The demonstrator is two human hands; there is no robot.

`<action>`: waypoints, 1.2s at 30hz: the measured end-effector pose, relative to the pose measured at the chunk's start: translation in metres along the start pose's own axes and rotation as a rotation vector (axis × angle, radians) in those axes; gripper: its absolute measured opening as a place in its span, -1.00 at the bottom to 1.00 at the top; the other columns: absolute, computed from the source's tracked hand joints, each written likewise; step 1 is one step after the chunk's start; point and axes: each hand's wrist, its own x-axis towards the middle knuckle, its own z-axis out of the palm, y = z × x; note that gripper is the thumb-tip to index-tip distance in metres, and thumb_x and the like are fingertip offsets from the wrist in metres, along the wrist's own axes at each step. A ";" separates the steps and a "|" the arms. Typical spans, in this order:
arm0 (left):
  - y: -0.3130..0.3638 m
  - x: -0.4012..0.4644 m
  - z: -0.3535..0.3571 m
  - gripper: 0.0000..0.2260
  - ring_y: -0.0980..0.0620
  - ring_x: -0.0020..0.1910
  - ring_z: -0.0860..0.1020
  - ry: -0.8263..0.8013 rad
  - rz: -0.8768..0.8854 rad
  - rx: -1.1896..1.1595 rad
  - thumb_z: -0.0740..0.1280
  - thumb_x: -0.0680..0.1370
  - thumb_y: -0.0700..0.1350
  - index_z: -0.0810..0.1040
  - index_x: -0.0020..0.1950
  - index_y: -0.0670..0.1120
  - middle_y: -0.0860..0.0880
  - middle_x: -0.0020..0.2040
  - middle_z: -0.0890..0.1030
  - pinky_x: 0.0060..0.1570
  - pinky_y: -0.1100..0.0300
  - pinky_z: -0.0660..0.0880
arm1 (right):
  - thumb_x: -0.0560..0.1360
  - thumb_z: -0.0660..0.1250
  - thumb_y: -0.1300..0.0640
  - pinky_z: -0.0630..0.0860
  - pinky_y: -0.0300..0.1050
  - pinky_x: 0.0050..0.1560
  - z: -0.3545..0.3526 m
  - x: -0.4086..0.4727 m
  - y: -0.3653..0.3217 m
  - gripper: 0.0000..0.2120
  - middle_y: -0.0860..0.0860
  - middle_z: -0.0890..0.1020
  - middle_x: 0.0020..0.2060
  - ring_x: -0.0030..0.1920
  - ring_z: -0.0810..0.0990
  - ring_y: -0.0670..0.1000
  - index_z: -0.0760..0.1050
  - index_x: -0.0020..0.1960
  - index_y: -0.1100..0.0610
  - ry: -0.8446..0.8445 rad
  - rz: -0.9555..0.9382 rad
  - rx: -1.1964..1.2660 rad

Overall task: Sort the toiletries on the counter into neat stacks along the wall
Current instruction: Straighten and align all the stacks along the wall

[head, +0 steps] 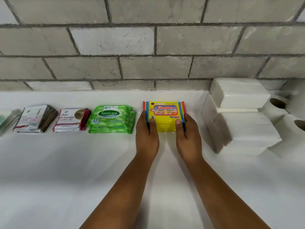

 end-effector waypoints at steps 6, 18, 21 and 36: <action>0.001 -0.004 -0.013 -0.63 0.21 0.28 0.44 -0.077 0.035 0.074 0.15 0.66 -0.07 0.30 0.49 -0.03 0.10 0.33 0.46 0.28 0.31 0.37 | 0.60 0.10 -0.20 0.45 -0.06 0.32 0.001 -0.003 0.000 -0.50 -0.04 0.49 0.30 0.29 0.48 -0.05 0.31 0.44 0.02 0.005 -0.047 -0.022; -0.029 0.001 -0.133 -0.55 -0.18 0.37 0.39 0.145 0.434 0.853 0.40 0.49 0.00 0.49 0.37 -0.05 -0.12 0.38 0.46 0.30 -0.03 0.34 | 0.52 0.19 -0.11 0.19 0.27 0.43 0.006 -0.011 -0.010 -0.51 0.11 0.31 0.47 0.52 0.14 0.22 0.37 0.42 -0.01 -0.034 -0.403 -0.568; -0.042 0.015 -0.142 -0.50 -0.18 0.47 0.26 0.072 0.384 0.922 0.35 0.50 0.13 0.44 0.41 0.01 -0.09 0.45 0.40 0.37 -0.09 0.28 | 0.55 0.23 -0.07 0.15 0.35 0.41 0.009 -0.009 -0.013 -0.53 0.10 0.32 0.47 0.52 0.13 0.22 0.35 0.44 -0.02 -0.063 -0.365 -0.625; -0.039 0.032 -0.128 -0.59 -0.18 0.44 0.31 0.000 0.284 0.990 0.32 0.54 0.13 0.47 0.37 0.06 0.01 0.39 0.48 0.43 -0.24 0.06 | 0.58 0.23 0.00 0.11 0.30 0.44 0.011 -0.008 -0.014 -0.56 0.12 0.30 0.48 0.51 0.12 0.26 0.33 0.44 0.01 -0.059 -0.353 -0.651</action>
